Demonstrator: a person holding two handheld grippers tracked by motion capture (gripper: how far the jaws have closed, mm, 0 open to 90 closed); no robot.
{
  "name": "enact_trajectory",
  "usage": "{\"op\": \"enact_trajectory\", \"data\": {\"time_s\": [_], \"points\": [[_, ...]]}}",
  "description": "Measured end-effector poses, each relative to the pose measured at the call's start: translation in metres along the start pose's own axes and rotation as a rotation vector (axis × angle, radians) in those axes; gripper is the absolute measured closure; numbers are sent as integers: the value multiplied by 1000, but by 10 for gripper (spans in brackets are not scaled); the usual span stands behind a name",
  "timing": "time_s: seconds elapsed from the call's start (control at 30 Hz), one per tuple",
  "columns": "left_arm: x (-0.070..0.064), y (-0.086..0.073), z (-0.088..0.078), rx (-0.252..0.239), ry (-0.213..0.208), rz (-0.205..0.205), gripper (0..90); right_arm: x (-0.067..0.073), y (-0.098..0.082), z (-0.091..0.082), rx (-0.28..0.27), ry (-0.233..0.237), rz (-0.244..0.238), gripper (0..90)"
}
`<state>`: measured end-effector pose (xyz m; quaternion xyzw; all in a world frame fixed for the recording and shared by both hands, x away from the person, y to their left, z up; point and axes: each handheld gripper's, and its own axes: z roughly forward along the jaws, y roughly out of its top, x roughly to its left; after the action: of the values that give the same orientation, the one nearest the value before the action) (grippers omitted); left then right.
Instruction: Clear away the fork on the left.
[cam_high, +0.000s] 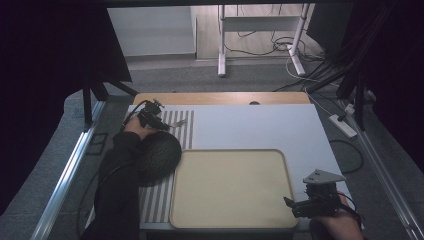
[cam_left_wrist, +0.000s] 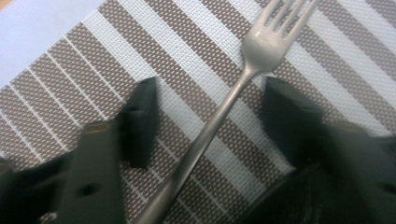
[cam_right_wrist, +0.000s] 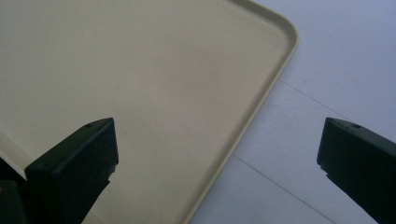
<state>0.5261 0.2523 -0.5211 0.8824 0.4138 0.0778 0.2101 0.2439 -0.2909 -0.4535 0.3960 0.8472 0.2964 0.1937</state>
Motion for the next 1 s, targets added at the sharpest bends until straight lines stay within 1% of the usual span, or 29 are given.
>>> {"op": "enact_trajectory", "data": {"time_s": [0.03, 0.07, 0.1, 0.13, 0.17, 0.23, 0.27, 0.33, 0.37, 0.4, 0.43, 0.47, 0.53, 0.57, 0.6, 0.63, 0.67, 0.7, 0.87, 0.93, 1.0], "points": [[0, 0, 0, 0, 0, 0, 532, 0, 0, 0, 0, 1, 0, 0], [0, -1, -1, 0, 0, 16, 583, 0, 0, 0, 1, 1, 0, 0], [0, -1, -1, 0, 0, 16, 638, 0, 0, 0, 1, 1, 0, 0], [0, -2, -3, 7, -6, 36, 709, 0, 0, 0, 1, 2, 0, 0], [0, -2, -3, 7, -6, 36, 746, 0, 0, 0, 1, 2, 0, 0], [-1, -3, -4, 8, -7, 73, 759, 0, 0, 0, 1, 2, 0, 0], [-1, -3, -4, 10, -13, 80, 776, 0, 0, 0, 1, 2, 0, 0], [0, -3, -5, 18, -38, 93, 801, 0, 0, 0, 1, 2, -1, 0], [-1, -4, -5, 20, -41, 114, 816, 0, 0, 0, 1, 2, -1, 0], [-2, -4, -5, 25, -37, 125, 855, 0, 0, 0, 2, 2, -1, 0], [-3, -4, -6, 32, -24, 136, 855, 0, 0, 0, 2, 2, -1, 0], [-2, -4, -6, 33, -27, 123, 863, 0, 0, 0, -1, 3, -1, 0], [-3, -4, -6, 36, -14, 137, 864, 0, 0, 0, -1, 3, -1, 0], [-3, -4, -6, 36, -14, 137, 864, 0, 0, 0, -1, 3, -1, 0], [-4, -4, -7, 44, 17, 148, 864, 0, 0, 0, -1, 3, -1, 0], [-4, -4, -7, 50, 28, 150, 865, 0, 0, 0, 1, 2, -2, 0], [-3, -4, -8, 57, 29, 152, 865, 0, 0, 0, 2, 2, -1, 0], [-2, -4, -10, 61, 52, 155, 865, 0, 0, 0, 2, 3, 0, 0], [4, -9, -21, 116, 107, 167, 864, 0, 0, 0, 0, 4, -1, 0], [5, -10, -23, 121, 106, 164, 864, 0, 0, 0, 0, 4, -1, 0], [7, -13, -28, 120, 107, 149, 864, 0, 0, 0, 0, 3, 0, 0]]}}
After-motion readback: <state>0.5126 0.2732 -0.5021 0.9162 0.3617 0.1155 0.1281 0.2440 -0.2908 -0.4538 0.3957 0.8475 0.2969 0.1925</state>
